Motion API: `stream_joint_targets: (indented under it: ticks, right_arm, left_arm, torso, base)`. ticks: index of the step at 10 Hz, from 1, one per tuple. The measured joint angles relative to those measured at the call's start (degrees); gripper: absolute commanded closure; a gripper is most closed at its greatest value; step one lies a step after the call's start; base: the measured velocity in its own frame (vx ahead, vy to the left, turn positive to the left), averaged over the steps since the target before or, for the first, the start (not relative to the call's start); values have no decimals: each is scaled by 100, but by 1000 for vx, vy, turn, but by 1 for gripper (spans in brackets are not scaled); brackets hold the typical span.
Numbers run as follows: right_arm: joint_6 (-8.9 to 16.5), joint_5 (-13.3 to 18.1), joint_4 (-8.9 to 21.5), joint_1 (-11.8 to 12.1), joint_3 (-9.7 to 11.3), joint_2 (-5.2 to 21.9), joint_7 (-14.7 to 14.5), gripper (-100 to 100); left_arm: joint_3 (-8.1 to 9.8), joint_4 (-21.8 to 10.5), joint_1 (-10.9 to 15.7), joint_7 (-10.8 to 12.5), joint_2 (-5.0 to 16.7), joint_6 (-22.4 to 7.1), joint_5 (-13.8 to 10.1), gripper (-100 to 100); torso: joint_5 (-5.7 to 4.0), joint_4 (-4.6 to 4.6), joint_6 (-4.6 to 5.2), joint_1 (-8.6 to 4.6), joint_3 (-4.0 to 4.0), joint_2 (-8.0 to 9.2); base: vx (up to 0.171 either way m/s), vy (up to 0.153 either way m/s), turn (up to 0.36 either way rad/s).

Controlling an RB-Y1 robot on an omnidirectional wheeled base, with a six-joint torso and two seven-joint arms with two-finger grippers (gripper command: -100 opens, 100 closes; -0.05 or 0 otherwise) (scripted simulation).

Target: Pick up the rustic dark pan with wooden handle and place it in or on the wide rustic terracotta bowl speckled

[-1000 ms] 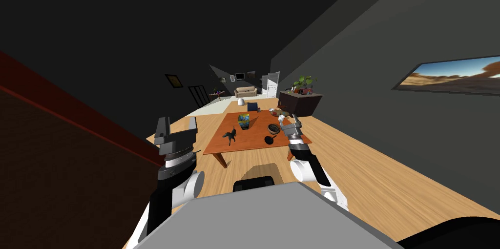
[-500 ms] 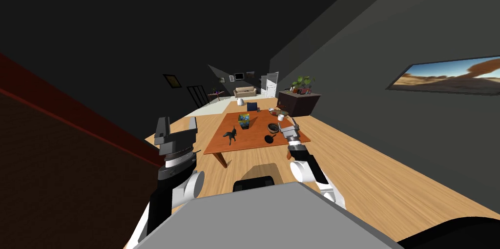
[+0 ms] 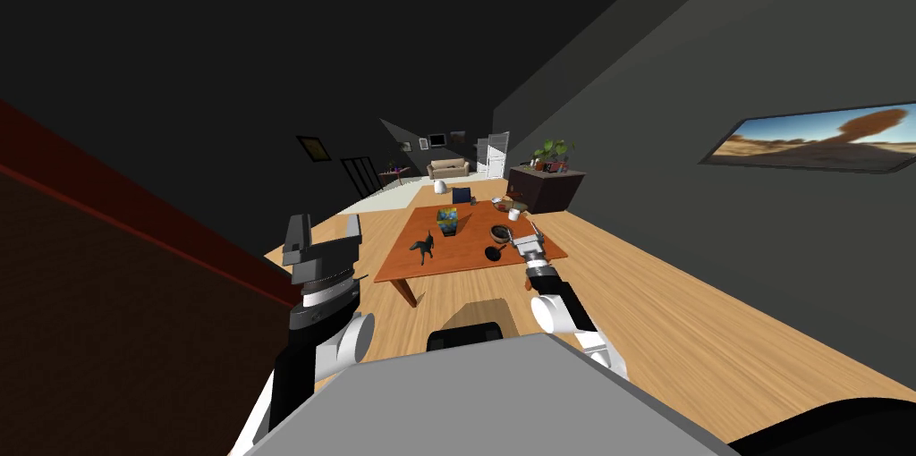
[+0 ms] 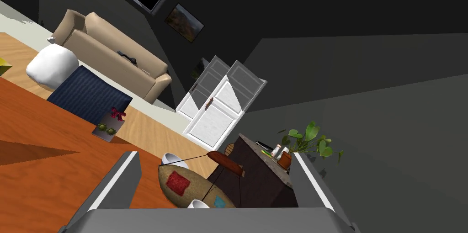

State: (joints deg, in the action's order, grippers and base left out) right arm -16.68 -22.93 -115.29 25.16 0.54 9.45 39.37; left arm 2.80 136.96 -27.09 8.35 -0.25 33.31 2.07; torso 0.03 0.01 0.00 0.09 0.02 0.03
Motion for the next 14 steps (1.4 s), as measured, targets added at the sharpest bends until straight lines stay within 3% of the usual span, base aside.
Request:
stream_joint_targets:
  ticks: [9, 12, 14]
  right_arm:
    - [559, -842, 820, -127, -13, 15, 1332, -100]
    - [733, -1215, 1316, -279, -10, 43, 1825, -100]
    - [923, -1444, 1466, -283, -28, 25, 2150, -100]
  left_arm:
    - [0, 0, 0, 0, 0, 0, 0, 0]
    - [0, 0, 0, 0, 0, 0, 0, 0]
    - [0, 0, 0, 0, 0, 0, 0, 0]
  torso:
    - [-1, -1, 0, -3, -3, -5]
    - [-1, -2, 0, -5, -5, -10]
    - [-1, -2, 0, -5, -5, -9]
  base:
    - [-1, 16, -21]
    - [8, 14, -20]
    - [11, 10, -22]
